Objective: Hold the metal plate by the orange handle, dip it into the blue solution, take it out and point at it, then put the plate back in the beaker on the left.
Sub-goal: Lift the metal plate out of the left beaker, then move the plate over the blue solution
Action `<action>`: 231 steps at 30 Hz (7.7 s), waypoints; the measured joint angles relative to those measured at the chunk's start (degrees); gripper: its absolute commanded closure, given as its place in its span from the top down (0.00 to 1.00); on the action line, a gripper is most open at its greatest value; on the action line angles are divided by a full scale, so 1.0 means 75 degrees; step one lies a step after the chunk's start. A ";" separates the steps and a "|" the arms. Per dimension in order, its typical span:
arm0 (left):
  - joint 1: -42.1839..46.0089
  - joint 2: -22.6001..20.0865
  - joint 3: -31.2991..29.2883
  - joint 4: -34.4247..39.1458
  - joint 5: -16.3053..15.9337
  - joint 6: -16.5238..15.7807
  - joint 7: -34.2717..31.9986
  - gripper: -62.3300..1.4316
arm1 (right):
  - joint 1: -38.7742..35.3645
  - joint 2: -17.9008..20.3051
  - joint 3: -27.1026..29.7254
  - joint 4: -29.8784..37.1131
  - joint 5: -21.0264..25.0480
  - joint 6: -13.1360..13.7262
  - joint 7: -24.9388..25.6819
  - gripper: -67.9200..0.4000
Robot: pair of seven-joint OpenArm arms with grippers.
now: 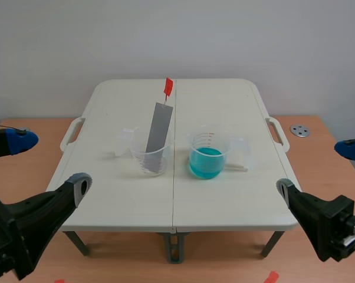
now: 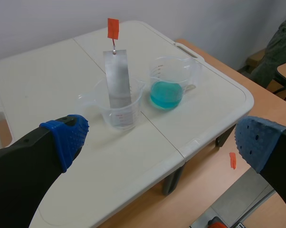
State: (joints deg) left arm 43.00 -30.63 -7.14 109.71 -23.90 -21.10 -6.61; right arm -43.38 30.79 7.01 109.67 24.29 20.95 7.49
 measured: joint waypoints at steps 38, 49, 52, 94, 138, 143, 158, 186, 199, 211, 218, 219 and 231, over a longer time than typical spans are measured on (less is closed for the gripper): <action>-0.0146 0.0000 0.0009 -0.0003 -0.0003 0.0064 0.0580 0.79 | 0.0000 0.0000 0.0000 0.0000 0.0000 -0.0012 0.0058 0.98; 0.0481 -0.0122 0.0017 -0.0003 0.0393 0.0187 0.0685 0.05 | 0.0000 0.0000 0.0000 0.0000 0.0000 -0.0020 0.0058 0.98; 0.1221 -0.0364 0.0020 0.0000 0.0405 0.0481 0.0766 0.05 | 0.0000 0.0000 0.0000 0.0000 0.0000 -0.0017 0.0061 0.98; 0.0653 0.0079 0.2515 -0.7469 0.1708 0.1043 0.0041 0.05 | 0.2745 -0.0510 -0.1212 -0.0495 0.0146 0.0181 -0.0819 0.98; 0.0490 0.0595 0.2611 -0.8145 0.2183 0.1070 -0.0358 0.05 | 0.8157 -0.2425 -0.4403 -0.5802 0.0358 0.0178 -0.1043 0.98; 0.0490 0.0595 0.2611 -0.8145 0.2183 0.1070 -0.0358 0.05 | 0.8702 -0.2716 -0.4546 -0.6391 0.0335 0.0178 -0.1072 0.98; 0.0490 0.0595 0.2611 -0.8145 0.2183 0.1070 -0.0358 0.05 | 1.0343 -0.3660 -0.5202 -0.8617 0.0184 0.0175 -0.1274 0.98; 0.0227 0.0595 0.2611 -0.8145 0.2157 0.1070 -0.0358 0.05 | 1.1156 -0.4383 -0.5199 -0.9938 -0.0236 0.0184 -0.1428 0.75; 0.0233 0.0595 0.2611 -0.8145 0.2157 0.1070 -0.0353 0.05 | 1.1153 -0.4383 -0.5199 -0.9938 -0.0236 0.0181 -0.1440 0.48; 0.0230 0.0595 0.2611 -0.8145 0.2157 0.1070 -0.0323 0.05 | 1.1153 -0.4383 -0.5199 -0.9938 -0.0236 0.0181 -0.1440 0.14; 0.0230 0.0595 0.2611 -0.8145 0.2157 0.1070 -0.0326 0.05 | 1.1153 -0.4383 -0.5199 -0.9938 -0.0236 0.0254 -0.1303 0.02; 0.0230 0.0595 0.2611 -0.8145 0.2157 0.1070 -0.0326 0.05 | 1.1153 -0.4380 -0.5199 -0.9938 -0.0236 0.0370 -0.1218 0.02; 0.0230 0.0595 0.2611 -0.8145 0.2157 0.1070 -0.0326 0.05 | 1.0902 -0.4383 -0.5199 -0.9932 -0.0804 0.1667 0.0131 0.02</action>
State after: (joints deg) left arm 44.73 -26.17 12.45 48.62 -7.73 -13.08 -9.06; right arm 38.39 -2.09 -31.99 35.18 18.26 33.45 8.47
